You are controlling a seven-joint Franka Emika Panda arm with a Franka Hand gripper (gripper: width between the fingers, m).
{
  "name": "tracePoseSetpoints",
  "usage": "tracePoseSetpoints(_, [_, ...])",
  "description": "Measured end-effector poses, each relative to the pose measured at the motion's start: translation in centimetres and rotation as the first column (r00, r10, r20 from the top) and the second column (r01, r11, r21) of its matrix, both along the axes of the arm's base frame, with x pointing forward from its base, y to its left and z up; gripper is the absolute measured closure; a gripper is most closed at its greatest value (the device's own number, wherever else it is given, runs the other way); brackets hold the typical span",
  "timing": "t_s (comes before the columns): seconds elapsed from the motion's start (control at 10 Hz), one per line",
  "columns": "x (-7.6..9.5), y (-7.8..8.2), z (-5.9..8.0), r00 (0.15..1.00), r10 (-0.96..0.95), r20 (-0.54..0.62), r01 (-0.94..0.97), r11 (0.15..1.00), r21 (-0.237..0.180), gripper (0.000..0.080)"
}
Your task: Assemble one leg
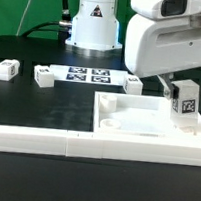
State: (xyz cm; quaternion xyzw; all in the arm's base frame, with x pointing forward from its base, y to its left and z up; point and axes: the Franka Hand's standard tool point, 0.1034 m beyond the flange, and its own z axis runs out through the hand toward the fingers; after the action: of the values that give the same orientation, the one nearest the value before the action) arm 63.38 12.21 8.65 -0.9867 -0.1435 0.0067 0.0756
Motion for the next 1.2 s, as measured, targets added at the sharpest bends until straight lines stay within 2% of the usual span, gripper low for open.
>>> tracePoseSetpoints(0.1, [-0.11, 0.01, -0.04, 1.000, 0.000, -0.005, 0.000, 1.000, 0.000, 0.0407])
tracePoseSetpoints(0.2, [-0.02, -0.12, -0.01, 1.000, -0.002, -0.002, 0.002, 1.000, -0.001, 0.0407])
tracePoseSetpoints(0.3, [0.04, -0.39, -0.05, 1.000, -0.005, -0.001, 0.005, 1.000, -0.003, 0.0497])
tracePoseSetpoints(0.7, [0.04, -0.55, -0.13, 0.998, -0.058, -0.010, 0.058, 0.998, -0.004, 0.0500])
tracePoseSetpoints(0.8, [0.04, -0.59, -0.18, 0.973, -0.230, -0.035, 0.230, 0.973, -0.012, 0.0500])
tracePoseSetpoints(1.1, [0.12, -0.61, -0.24, 0.792, -0.606, -0.075, 0.604, 0.795, -0.056, 0.0500])
tracePoseSetpoints(1.2, [0.07, -0.53, -0.24, 0.671, -0.737, -0.085, 0.732, 0.676, -0.082, 0.0500])
